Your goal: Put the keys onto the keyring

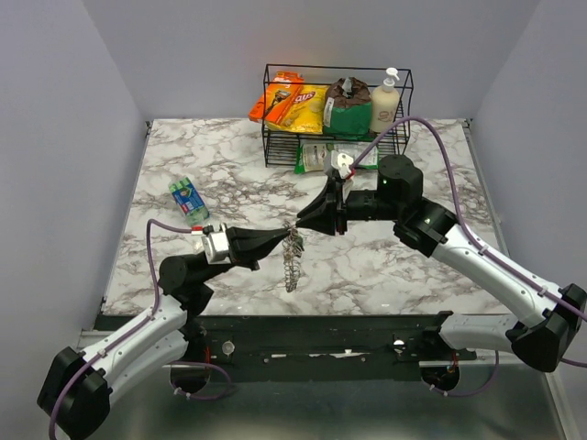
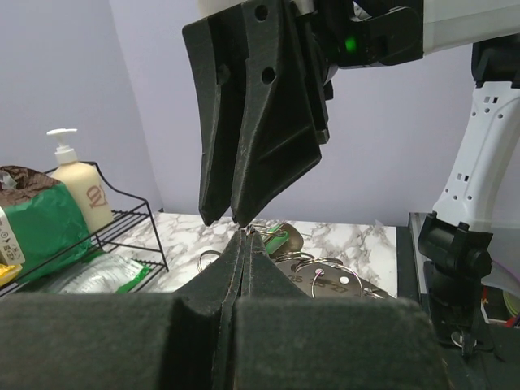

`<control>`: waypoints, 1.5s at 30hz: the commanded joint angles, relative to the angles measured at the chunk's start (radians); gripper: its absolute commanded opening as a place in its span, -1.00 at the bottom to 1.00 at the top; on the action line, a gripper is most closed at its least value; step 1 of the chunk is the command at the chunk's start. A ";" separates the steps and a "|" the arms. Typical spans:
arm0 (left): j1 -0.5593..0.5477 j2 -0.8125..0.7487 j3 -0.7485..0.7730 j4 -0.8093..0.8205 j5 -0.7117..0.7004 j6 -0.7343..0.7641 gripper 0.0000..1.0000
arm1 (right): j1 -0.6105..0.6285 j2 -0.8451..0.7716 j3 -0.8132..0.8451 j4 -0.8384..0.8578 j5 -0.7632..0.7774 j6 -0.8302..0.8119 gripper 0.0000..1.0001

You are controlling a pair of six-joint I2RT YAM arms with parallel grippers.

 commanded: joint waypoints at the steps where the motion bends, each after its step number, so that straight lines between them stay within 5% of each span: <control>1: -0.005 -0.028 0.038 0.029 0.014 0.035 -1.00 | 0.004 0.016 0.032 -0.013 -0.043 0.006 -0.42; 11: -0.003 -0.041 0.048 -0.028 0.022 0.075 -1.00 | 0.004 -0.022 0.004 -0.020 -0.025 -0.020 -0.44; 16: -0.005 -0.055 0.068 -0.105 0.023 0.110 -1.00 | 0.004 -0.067 -0.015 0.002 0.017 -0.028 -0.24; 21: -0.005 -0.058 0.078 -0.120 0.025 0.116 -1.00 | 0.004 -0.082 -0.048 0.066 -0.112 -0.025 -0.02; 25: -0.003 -0.055 0.082 -0.121 0.026 0.116 -1.00 | 0.004 -0.050 -0.046 0.076 -0.212 -0.020 -0.03; 37: -0.003 -0.075 0.094 -0.145 0.031 0.125 -1.00 | 0.004 -0.027 -0.088 0.017 -0.126 -0.034 -0.04; 45: -0.005 -0.078 0.096 -0.146 0.034 0.125 -1.00 | 0.004 -0.016 -0.082 0.017 -0.106 -0.028 -0.39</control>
